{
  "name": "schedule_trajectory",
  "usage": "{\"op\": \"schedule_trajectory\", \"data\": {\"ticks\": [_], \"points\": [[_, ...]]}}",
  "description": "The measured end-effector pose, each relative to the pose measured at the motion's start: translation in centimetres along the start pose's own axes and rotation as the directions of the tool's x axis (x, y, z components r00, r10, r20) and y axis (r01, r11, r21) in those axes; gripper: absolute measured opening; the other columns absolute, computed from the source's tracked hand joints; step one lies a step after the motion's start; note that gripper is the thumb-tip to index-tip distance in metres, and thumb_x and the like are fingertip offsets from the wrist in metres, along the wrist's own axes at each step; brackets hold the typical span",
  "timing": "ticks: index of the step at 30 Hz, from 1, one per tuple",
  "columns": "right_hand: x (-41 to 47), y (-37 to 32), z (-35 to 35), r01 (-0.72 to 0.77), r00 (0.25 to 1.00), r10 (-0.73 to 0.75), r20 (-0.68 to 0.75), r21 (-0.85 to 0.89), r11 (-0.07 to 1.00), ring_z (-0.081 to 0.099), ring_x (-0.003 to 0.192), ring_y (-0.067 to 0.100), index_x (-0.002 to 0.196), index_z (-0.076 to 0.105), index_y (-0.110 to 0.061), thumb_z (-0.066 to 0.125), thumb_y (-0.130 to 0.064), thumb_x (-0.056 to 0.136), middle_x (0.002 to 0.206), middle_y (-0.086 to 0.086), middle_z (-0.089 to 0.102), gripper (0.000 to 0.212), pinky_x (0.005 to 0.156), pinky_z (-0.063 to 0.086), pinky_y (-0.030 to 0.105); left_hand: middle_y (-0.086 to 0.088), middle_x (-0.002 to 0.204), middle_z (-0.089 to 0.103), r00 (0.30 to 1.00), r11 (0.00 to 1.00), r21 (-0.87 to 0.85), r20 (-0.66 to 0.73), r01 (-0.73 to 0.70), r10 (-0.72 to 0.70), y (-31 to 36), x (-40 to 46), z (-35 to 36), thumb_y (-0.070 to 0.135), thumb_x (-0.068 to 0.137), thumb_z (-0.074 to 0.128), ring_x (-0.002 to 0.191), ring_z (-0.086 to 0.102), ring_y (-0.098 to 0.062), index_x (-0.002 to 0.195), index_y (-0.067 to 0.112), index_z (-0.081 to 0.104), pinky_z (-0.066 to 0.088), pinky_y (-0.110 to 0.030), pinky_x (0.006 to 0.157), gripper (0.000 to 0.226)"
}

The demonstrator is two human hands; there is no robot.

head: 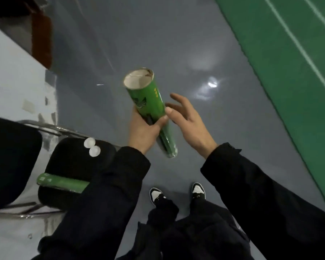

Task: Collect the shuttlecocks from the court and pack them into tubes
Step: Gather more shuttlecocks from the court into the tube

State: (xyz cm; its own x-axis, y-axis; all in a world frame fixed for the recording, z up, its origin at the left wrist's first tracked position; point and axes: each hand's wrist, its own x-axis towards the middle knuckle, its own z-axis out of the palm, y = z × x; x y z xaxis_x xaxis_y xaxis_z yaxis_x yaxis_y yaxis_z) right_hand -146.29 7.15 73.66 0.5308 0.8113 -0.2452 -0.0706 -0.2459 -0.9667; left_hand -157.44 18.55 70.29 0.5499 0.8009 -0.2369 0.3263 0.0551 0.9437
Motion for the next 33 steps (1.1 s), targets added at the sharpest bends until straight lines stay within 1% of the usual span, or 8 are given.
{"op": "schedule_trajectory", "data": {"ticks": [3, 7, 12, 17, 20, 26, 31, 33], "points": [[-4.5, 2.6, -7.4, -0.067, 0.981, 0.075, -0.181, 0.047, 0.997, 0.055, 0.129, 0.001, 0.149, 0.045, -0.031, 0.058, -0.041, 0.098, 0.143, -0.002, 0.058, 0.054, 0.110, 0.044, 0.031, 0.003, 0.115, 0.073, 0.983, 0.996, 0.089, 0.185, -0.031, 0.014, 2.1, -1.9, 8.7, 0.044, 0.066, 0.088, 0.108, 0.071, -0.013, 0.129, 0.020, 0.053, 0.058, -0.041, 0.097, 0.076], [-11.1, 5.0, -17.7, -0.058, 0.927, 0.085, -0.366, 0.085, 0.995, 0.055, 0.129, 0.003, 0.144, 0.049, -0.029, 0.062, -0.037, 0.087, 0.137, -0.008, 0.062, 0.059, 0.110, 0.046, 0.035, 0.008, 0.108, 0.072, 0.892, 0.978, 0.168, 0.451, -0.123, 0.035, 3.8, -6.7, 21.2, 0.017, 0.079, 0.086, 0.098, 0.070, -0.006, 0.127, 0.020, 0.054, 0.056, -0.021, 0.082, 0.057], [-20.2, 8.0, -31.2, -0.066, 0.824, 0.120, -0.553, 0.117, 0.991, 0.060, 0.115, -0.002, 0.138, 0.049, -0.034, 0.085, -0.033, 0.075, 0.127, -0.014, 0.064, 0.073, 0.098, 0.049, 0.025, 0.006, 0.108, 0.074, 0.754, 0.942, 0.202, 0.653, -0.268, 0.074, 5.6, -13.4, 37.1, 0.014, 0.081, 0.076, 0.098, 0.072, -0.007, 0.122, 0.032, 0.057, 0.062, -0.042, 0.085, 0.048], [-29.0, 9.8, -43.3, -0.027, 0.669, 0.156, -0.727, 0.186, 0.982, 0.059, 0.101, -0.015, 0.129, 0.052, -0.034, 0.087, -0.025, 0.078, 0.116, -0.019, 0.066, 0.062, 0.083, 0.048, 0.010, 0.007, 0.105, 0.076, 0.586, 0.954, 0.117, 0.807, -0.277, 0.071, 8.6, -21.3, 51.5, 0.011, 0.083, 0.076, 0.098, 0.073, -0.008, 0.107, 0.053, 0.062, 0.059, -0.027, 0.079, 0.050], [-33.4, 11.0, -49.9, -0.030, 0.564, 0.182, -0.805, 0.201, 0.979, 0.061, 0.106, -0.006, 0.130, 0.052, -0.035, 0.087, -0.032, 0.076, 0.119, -0.015, 0.067, 0.065, 0.093, 0.053, 0.025, 0.003, 0.110, 0.075, 0.446, 0.949, 0.076, 0.892, -0.307, 0.073, 10.4, -24.4, 59.5, 0.001, 0.087, 0.076, 0.096, 0.073, -0.004, 0.119, 0.036, 0.061, 0.057, -0.019, 0.076, 0.050], [-40.5, 13.8, -62.3, 0.026, 0.285, 0.206, -0.936, 0.222, 0.975, 0.063, 0.102, -0.003, 0.123, 0.056, -0.031, 0.088, -0.029, 0.073, 0.112, -0.013, 0.070, 0.059, 0.092, 0.056, 0.030, 0.011, 0.109, 0.073, 0.206, 0.910, 0.022, 0.976, -0.414, 0.070, 13.5, -30.1, 75.0, 0.010, 0.081, 0.075, 0.104, 0.071, -0.005, 0.121, 0.034, 0.055, 0.054, -0.016, 0.085, 0.051], [-45.0, 16.7, -73.7, 0.033, 0.112, 0.244, -0.963, 0.249, 0.968, 0.063, 0.099, -0.004, 0.119, 0.057, -0.032, 0.089, -0.027, 0.071, 0.109, -0.013, 0.071, 0.058, 0.091, 0.055, 0.028, 0.003, 0.117, 0.066, -0.020, 0.892, -0.026, 1.000, -0.452, 0.019, 15.1, -34.0, 88.7, -0.019, 0.083, 0.069, 0.098, 0.068, 0.005, 0.136, 0.009, 0.045, 0.052, -0.011, 0.082, 0.065], [-46.8, 18.1, -78.6, 0.031, 0.068, 0.272, -0.960, 0.274, 0.961, 0.064, 0.099, -0.002, 0.120, 0.056, -0.031, 0.089, -0.024, 0.069, 0.109, -0.012, 0.071, 0.061, 0.090, 0.056, 0.029, 0.000, 0.119, 0.064, -0.090, 0.880, -0.018, 0.996, -0.475, -0.029, 15.4, -35.5, 94.6, -0.016, 0.082, 0.071, 0.100, 0.067, 0.007, 0.136, 0.008, 0.045, 0.052, -0.013, 0.084, 0.065]]}}
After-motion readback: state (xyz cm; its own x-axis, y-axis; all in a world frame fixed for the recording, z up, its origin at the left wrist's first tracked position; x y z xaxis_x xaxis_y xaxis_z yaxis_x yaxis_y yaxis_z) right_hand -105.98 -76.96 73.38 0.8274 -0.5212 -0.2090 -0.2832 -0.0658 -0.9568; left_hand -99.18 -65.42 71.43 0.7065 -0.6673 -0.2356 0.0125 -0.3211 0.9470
